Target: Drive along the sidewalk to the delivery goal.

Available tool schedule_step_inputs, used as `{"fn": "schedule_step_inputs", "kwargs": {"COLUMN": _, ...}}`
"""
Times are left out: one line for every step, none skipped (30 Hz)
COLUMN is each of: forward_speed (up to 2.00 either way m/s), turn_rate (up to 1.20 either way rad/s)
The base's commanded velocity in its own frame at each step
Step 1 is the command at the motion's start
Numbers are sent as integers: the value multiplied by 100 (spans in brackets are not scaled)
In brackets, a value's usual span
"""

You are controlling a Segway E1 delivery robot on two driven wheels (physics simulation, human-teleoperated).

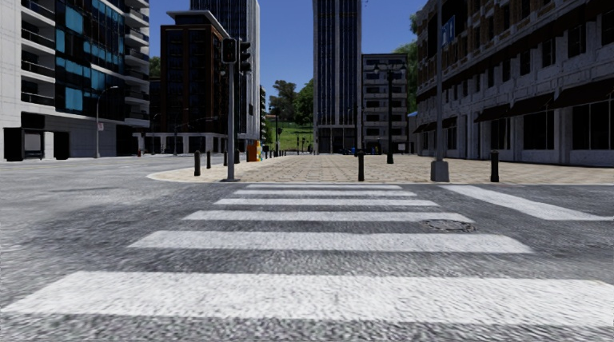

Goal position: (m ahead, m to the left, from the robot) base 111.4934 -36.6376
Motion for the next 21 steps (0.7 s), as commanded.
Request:
{"fn": "schedule_step_inputs", "kwargs": {"forward_speed": 191, "turn_rate": 14}}
{"fn": "schedule_step_inputs", "kwargs": {"forward_speed": 191, "turn_rate": 14}}
{"fn": "schedule_step_inputs", "kwargs": {"forward_speed": 191, "turn_rate": 14}}
{"fn": "schedule_step_inputs", "kwargs": {"forward_speed": 191, "turn_rate": 14}}
{"fn": "schedule_step_inputs", "kwargs": {"forward_speed": 191, "turn_rate": 14}}
{"fn": "schedule_step_inputs", "kwargs": {"forward_speed": 191, "turn_rate": 21}}
{"fn": "schedule_step_inputs", "kwargs": {"forward_speed": 191, "turn_rate": 31}}
{"fn": "schedule_step_inputs", "kwargs": {"forward_speed": 191, "turn_rate": 31}}
{"fn": "schedule_step_inputs", "kwargs": {"forward_speed": 191, "turn_rate": 34}}
{"fn": "schedule_step_inputs", "kwargs": {"forward_speed": 191, "turn_rate": 35}}
{"fn": "schedule_step_inputs", "kwargs": {"forward_speed": 191, "turn_rate": 36}}
{"fn": "schedule_step_inputs", "kwargs": {"forward_speed": 191, "turn_rate": 36}}
{"fn": "schedule_step_inputs", "kwargs": {"forward_speed": 191, "turn_rate": 36}}
{"fn": "schedule_step_inputs", "kwargs": {"forward_speed": 191, "turn_rate": 36}}
{"fn": "schedule_step_inputs", "kwargs": {"forward_speed": 191, "turn_rate": 34}}
{"fn": "schedule_step_inputs", "kwargs": {"forward_speed": 191, "turn_rate": 24}}
{"fn": "schedule_step_inputs", "kwargs": {"forward_speed": 191, "turn_rate": 24}}
{"fn": "schedule_step_inputs", "kwargs": {"forward_speed": 192, "turn_rate": 16}}
{"fn": "schedule_step_inputs", "kwargs": {"forward_speed": 192, "turn_rate": 13}}
{"fn": "schedule_step_inputs", "kwargs": {"forward_speed": 192, "turn_rate": 8}}
{"fn": "schedule_step_inputs", "kwargs": {"forward_speed": 192, "turn_rate": 8}}
